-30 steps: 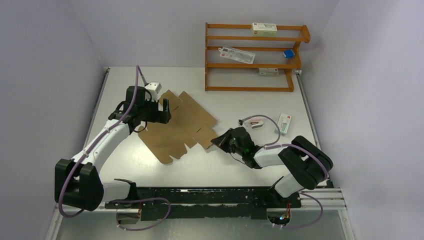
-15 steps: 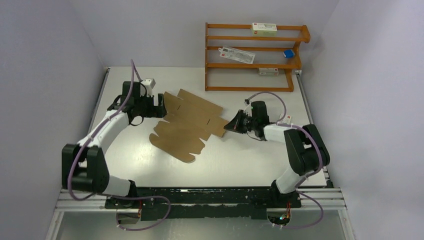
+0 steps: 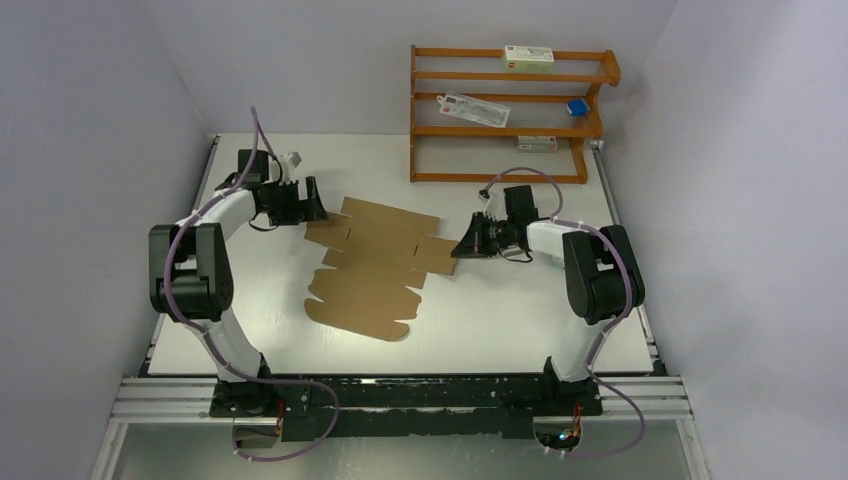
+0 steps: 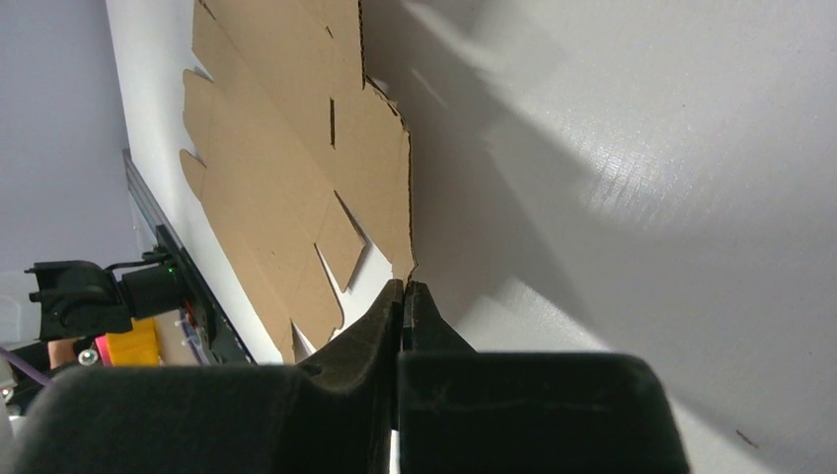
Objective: Fold the paper box
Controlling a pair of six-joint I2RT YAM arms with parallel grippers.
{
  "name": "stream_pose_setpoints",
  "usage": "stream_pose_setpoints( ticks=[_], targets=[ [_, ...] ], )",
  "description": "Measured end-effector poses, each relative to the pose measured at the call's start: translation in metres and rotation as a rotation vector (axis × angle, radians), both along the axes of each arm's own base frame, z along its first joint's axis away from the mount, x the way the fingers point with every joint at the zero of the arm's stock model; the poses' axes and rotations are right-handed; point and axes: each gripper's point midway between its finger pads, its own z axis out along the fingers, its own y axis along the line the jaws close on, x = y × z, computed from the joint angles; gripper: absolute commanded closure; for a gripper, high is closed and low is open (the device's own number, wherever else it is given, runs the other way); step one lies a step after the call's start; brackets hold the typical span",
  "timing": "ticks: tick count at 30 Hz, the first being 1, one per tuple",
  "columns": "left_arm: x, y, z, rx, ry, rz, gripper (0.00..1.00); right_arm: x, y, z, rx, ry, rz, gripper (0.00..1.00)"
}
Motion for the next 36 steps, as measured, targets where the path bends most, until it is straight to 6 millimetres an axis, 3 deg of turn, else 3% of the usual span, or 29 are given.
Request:
stream_pose_setpoints(
  ticks=[3, 13, 20, 29, 31, 36],
  targets=[
    [-0.002, 0.001, -0.013, -0.024, 0.041, -0.011, 0.18, 0.0, 0.0, -0.001, -0.008, 0.003, 0.017, 1.0],
    [-0.009, -0.003, -0.032, -0.101, 0.106, -0.049, 0.33, 0.001, -0.002, 0.001, -0.032, -0.018, 0.047, 1.0],
    [-0.011, -0.009, -0.036, -0.139, 0.117, -0.08, 0.65, 0.002, -0.004, 0.0, -0.046, -0.025, 0.052, 1.0],
    [-0.015, -0.024, -0.031, -0.154, 0.095, -0.152, 0.9, 0.008, -0.011, 0.008, -0.097, -0.071, 0.028, 1.0],
    [-0.016, -0.032, -0.025, -0.143, 0.075, -0.181, 0.95, 0.011, -0.013, 0.014, -0.112, -0.098, 0.016, 0.95],
    [-0.018, -0.045, -0.002, -0.096, -0.006, -0.236, 0.95, 0.019, -0.021, 0.039, -0.155, -0.189, -0.022, 0.8]
  ],
)
